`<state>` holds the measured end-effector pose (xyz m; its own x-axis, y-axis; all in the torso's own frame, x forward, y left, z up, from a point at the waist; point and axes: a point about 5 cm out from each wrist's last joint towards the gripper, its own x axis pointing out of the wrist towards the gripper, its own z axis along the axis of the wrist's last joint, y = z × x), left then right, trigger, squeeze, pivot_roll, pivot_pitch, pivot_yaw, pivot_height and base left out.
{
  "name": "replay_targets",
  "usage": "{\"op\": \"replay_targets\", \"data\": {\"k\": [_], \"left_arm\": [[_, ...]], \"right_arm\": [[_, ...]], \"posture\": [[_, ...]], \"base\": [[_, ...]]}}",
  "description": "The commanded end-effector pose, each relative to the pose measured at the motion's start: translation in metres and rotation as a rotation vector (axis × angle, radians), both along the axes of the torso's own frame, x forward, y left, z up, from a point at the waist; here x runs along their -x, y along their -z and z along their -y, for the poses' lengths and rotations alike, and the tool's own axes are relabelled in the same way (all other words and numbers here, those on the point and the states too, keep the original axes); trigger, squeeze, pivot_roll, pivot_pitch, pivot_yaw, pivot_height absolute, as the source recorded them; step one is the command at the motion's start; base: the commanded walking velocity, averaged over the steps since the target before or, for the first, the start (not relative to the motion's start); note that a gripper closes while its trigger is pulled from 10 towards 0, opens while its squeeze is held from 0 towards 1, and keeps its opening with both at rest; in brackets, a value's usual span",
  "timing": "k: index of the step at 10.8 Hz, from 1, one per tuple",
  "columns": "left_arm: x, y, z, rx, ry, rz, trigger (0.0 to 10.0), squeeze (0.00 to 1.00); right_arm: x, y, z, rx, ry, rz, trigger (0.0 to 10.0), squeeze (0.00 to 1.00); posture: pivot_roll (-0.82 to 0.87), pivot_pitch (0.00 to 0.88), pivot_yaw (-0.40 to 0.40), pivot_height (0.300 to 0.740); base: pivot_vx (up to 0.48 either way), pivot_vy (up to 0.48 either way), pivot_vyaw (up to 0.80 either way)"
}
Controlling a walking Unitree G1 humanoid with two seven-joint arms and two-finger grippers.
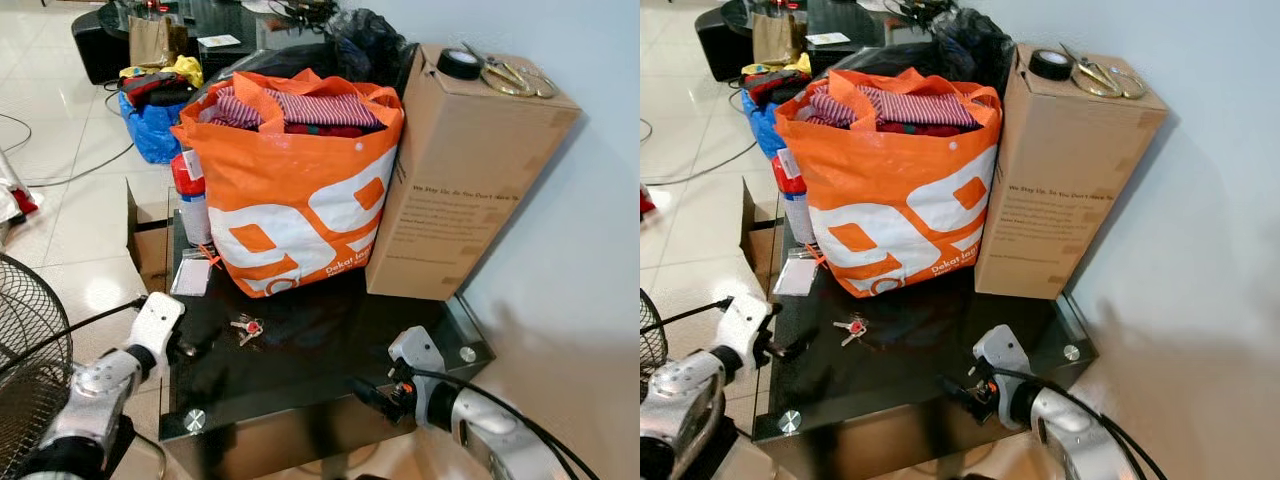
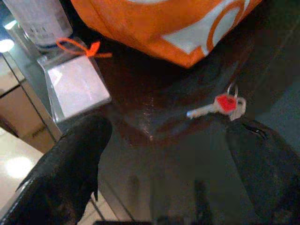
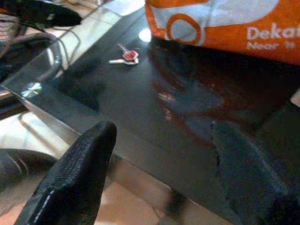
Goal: Hang keys on a hook
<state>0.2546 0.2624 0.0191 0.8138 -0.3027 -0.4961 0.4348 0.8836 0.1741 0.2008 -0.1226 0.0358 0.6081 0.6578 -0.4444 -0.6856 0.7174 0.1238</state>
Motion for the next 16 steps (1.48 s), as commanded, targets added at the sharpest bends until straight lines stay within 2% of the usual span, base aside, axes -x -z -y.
{"op": "replay_targets", "data": {"k": [1,3,6,7,10,11,12,14,16], "left_arm": [[0.001,0.004,0.005,-0.011,0.036,-0.015,10.0,0.0],[0.003,0.009,0.008,0.006,0.045,-0.016,10.0,0.0],[0.003,0.014,0.041,0.106,0.139,-0.007,10.0,0.0],[-0.006,0.01,0.049,0.117,0.144,0.017,10.0,0.0],[-0.018,0.001,0.052,0.12,0.2,0.022,10.0,0.0],[-0.017,0.004,0.058,0.143,0.225,-0.004,10.0,0.0],[-0.013,0.013,0.059,0.158,0.199,-0.068,10.0,0.0],[-0.006,0.026,0.056,0.167,0.14,-0.155,10.0,0.0],[0.001,0.034,0.051,0.136,0.114,-0.202,10.0,0.0]], "right_arm": [[-0.002,-0.003,0.005,0.014,0.045,0.012,10.0,0.0],[0.0,-0.006,0.004,0.012,0.094,0.025,10.0,0.0],[0.0,-0.006,0.003,0.022,0.141,0.036,10.0,0.0],[-0.002,-0.006,0.001,0.024,0.149,0.04,10.0,0.0],[-0.008,-0.006,-0.001,0.026,0.15,0.047,10.0,0.0],[-0.009,-0.005,-0.002,0.028,0.143,0.047,10.0,0.0],[-0.01,-0.006,-0.004,0.03,0.138,0.048,10.0,0.0],[-0.01,-0.007,-0.004,0.033,0.132,0.049,10.0,0.0],[-0.008,-0.009,-0.004,0.032,0.124,0.049,10.0,0.0]], "posture": [[-0.09,0.02,-0.097,0.74],[-0.1,0.057,-0.1,0.74],[-0.11,0.066,-0.091,0.74],[-0.11,0.058,-0.088,0.74],[-0.09,0.051,-0.094,0.74],[-0.09,0.05,-0.097,0.74],[-0.09,0.05,-0.101,0.74],[-0.1,0.056,-0.113,0.74],[-0.11,0.075,-0.128,0.74]], "base": [[0.0,0.0,0.0],[0.0,0.0,0.0],[0.0,0.0,0.0],[0.0,0.0,0.0],[0.0,0.0,0.0],[0.0,0.0,0.0],[0.0,0.0,0.0],[0.0,0.0,0.0],[0.0,0.0,0.0]]}}
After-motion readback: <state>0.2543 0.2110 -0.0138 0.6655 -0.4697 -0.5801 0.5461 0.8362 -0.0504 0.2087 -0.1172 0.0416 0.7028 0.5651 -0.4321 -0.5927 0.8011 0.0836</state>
